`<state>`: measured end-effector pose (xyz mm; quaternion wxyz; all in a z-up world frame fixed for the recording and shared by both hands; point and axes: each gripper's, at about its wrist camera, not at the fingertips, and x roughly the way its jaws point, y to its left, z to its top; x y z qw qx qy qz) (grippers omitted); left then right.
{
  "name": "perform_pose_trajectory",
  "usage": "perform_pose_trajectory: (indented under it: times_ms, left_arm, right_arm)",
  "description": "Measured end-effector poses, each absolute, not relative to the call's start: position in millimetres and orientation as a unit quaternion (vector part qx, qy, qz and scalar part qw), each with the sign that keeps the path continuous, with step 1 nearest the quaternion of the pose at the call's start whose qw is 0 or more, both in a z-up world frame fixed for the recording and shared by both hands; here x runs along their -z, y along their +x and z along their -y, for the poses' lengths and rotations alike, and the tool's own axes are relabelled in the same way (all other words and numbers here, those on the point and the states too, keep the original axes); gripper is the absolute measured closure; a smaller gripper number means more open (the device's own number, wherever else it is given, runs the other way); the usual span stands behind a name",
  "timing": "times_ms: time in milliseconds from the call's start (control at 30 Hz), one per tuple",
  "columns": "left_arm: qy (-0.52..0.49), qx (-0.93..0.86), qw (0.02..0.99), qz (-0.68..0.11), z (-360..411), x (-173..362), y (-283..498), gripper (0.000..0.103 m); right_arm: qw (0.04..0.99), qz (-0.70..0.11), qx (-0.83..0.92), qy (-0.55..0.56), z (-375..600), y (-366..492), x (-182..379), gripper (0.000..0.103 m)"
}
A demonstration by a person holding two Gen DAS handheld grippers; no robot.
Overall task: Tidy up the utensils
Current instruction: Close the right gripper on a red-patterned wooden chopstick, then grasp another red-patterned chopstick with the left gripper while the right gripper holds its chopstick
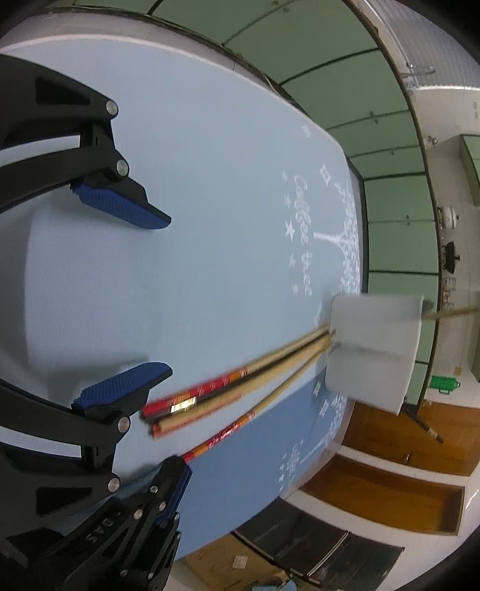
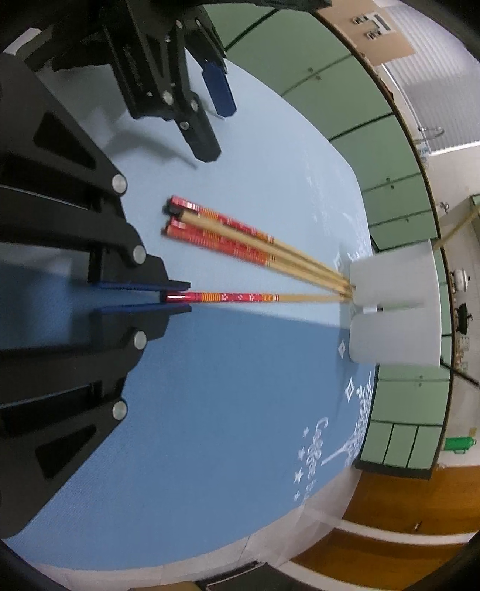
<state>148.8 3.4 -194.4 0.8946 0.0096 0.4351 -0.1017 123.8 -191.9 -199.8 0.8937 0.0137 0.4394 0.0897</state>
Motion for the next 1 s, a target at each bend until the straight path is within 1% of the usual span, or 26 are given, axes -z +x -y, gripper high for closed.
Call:
perform_pose_trajectory:
  times_ms: [233,500,533,800,1000]
  left_arm:
    - [0.024,0.127,0.889,-0.439,22.7,198.8,139.8,0.029]
    - [0.042,0.122,0.890,-0.437,35.1,200.2,139.3,0.028]
    - [0.043,0.119,0.891,-0.436,35.3,200.5,139.5,0.027]
    - [0.053,0.076,0.893,-0.441,17.9,203.4,141.6,0.027]
    - [0.018,0.082,0.896,-0.436,5.9,196.3,139.9,0.028]
  right_arm:
    - [0.897,-0.438,-0.065,0.023,218.0,115.3,199.4,0.098]
    - [0.897,-0.437,-0.064,0.034,228.6,112.3,199.6,0.098]
    - [0.897,-0.436,-0.064,0.035,228.8,111.9,199.3,0.098]
    - [0.897,-0.435,-0.067,0.040,230.0,111.2,200.0,0.098]
    - [0.898,-0.433,-0.069,0.043,231.3,112.0,200.1,0.098]
